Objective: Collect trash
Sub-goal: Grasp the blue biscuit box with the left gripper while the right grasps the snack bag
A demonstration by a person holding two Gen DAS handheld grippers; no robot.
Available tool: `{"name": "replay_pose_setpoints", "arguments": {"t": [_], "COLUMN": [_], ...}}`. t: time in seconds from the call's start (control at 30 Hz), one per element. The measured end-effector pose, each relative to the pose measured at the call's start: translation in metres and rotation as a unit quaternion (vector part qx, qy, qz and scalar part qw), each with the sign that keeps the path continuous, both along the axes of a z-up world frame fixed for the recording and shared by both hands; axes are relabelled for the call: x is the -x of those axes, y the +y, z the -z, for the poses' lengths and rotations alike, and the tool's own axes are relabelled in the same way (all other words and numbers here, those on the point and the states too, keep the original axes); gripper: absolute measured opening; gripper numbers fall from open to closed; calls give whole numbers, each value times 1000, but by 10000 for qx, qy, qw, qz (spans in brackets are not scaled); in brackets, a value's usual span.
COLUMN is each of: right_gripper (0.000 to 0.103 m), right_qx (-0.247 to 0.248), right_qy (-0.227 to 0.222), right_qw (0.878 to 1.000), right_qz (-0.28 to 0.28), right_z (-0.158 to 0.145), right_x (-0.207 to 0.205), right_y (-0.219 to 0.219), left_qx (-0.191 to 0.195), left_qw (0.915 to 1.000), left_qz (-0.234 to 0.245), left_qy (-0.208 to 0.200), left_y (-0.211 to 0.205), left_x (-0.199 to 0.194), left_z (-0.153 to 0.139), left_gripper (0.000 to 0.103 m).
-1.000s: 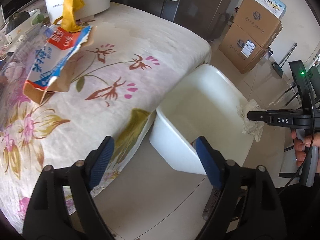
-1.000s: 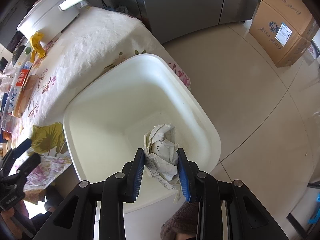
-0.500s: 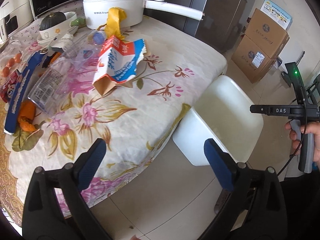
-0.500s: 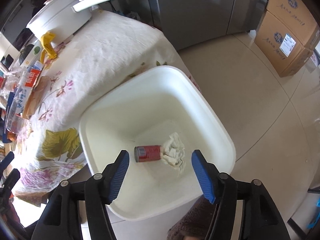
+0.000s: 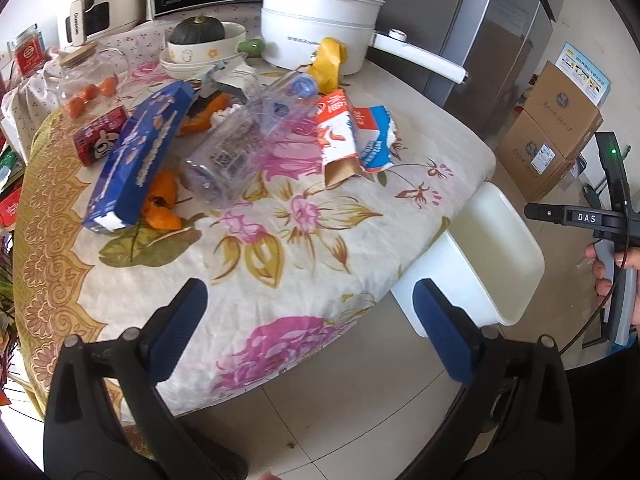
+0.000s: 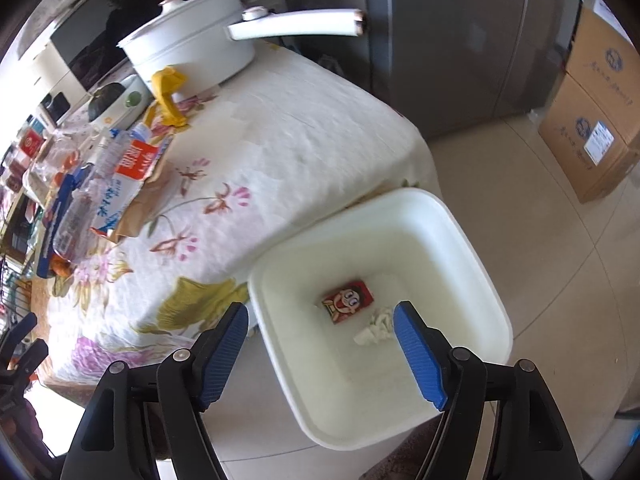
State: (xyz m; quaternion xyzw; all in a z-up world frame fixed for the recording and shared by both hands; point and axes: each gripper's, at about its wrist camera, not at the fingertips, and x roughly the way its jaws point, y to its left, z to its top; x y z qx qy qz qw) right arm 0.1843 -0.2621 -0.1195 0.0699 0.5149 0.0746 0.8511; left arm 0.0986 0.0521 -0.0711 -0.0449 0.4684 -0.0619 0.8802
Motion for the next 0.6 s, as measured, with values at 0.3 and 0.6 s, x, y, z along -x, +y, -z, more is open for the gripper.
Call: {"name": "replay_pose_setpoints", "arguments": {"t": [0.3, 0.6], "right_gripper": [84, 84], "right_qx": [43, -54], "right_qy": [-308, -399], "right_qw": [9983, 9953], "right_qz": [-497, -886], "right_z": [-20, -25], "right_x": [-4, -11], "right_y": [67, 128], "left_qx": [2, -6], "left_qw": [9985, 9951], "left_qz": [-541, -977], "left_qy": [-87, -155], "left_y": [57, 101], "left_x": [10, 12], "left_z": [-3, -8], "left_gripper": [102, 102]}}
